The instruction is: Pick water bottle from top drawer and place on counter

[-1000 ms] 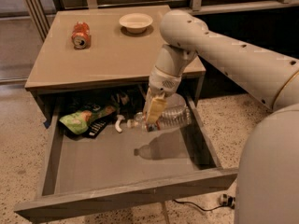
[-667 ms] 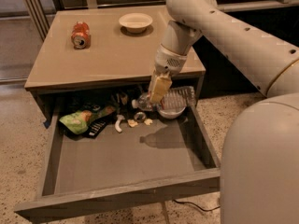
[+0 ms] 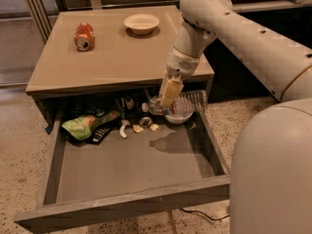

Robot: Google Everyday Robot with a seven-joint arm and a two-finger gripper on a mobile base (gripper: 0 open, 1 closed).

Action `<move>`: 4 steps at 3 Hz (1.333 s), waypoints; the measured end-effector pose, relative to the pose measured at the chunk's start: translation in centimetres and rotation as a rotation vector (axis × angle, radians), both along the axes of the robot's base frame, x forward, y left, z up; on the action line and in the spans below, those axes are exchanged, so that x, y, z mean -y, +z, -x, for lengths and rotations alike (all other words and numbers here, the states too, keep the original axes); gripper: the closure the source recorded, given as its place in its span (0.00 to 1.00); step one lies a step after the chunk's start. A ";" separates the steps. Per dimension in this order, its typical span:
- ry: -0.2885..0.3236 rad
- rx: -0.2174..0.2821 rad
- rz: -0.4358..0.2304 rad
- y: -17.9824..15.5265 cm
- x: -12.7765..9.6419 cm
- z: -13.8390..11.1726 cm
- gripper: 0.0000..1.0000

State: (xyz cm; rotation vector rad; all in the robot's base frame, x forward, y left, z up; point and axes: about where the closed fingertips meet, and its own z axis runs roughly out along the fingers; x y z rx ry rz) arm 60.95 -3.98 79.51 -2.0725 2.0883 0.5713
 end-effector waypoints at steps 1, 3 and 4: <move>-0.068 0.016 0.023 1.3 2.9 -1.4 1.00; -0.217 0.137 0.050 5.7 8.0 -5.2 1.00; -0.218 0.137 0.050 5.7 8.0 -5.2 1.00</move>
Offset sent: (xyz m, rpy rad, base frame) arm 0.0319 -0.1128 0.0718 -0.0973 -0.0597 -0.2249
